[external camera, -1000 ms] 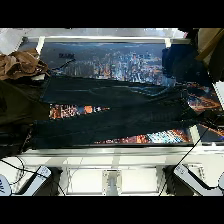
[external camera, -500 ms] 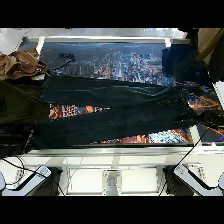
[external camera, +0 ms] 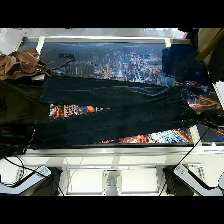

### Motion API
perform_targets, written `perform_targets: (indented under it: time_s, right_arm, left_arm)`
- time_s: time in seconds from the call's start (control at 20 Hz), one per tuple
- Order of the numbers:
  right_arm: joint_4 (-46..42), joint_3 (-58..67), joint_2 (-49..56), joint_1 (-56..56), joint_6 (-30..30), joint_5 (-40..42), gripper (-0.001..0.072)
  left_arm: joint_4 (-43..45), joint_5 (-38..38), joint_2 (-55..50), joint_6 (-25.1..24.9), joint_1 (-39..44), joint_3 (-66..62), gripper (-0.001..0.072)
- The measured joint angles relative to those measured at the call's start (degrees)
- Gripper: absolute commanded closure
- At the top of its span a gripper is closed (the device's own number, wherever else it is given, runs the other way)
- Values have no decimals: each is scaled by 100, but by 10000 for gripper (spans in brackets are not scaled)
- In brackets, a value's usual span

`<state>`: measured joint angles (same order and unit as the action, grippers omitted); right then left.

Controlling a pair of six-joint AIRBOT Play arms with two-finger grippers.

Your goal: Fold the clothes and pants, and hang the long-sleeved shirts on hangers.

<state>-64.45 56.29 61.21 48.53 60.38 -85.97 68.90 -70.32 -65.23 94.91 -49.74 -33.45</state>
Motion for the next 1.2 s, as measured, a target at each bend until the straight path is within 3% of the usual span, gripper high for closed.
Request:
perform_targets:
  time_s: [0.35,0.45,0.6,1.0,1.15,1.2]
  right_arm:
    - [24,-129,-483,352,-90,173,219]
    - [94,-409,-544,608,-17,208,136]
    - [372,-1082,-466,824,52,297,135]
    - [1257,-2146,297,942,-39,1451,138]
    - [1585,-2208,546,927,-107,1794,176]
    - [1655,-2218,605,890,-122,1895,351]
  left_arm:
    - [-28,-42,251,-455,0,-649,695]
    - [-46,-20,446,-507,7,-866,695]
    - [-70,103,752,-597,74,-1056,695]
    - [-118,328,977,-693,658,-1161,695]
    - [-129,442,979,-706,824,-1167,695]
    - [-125,461,977,-706,855,-1167,696]
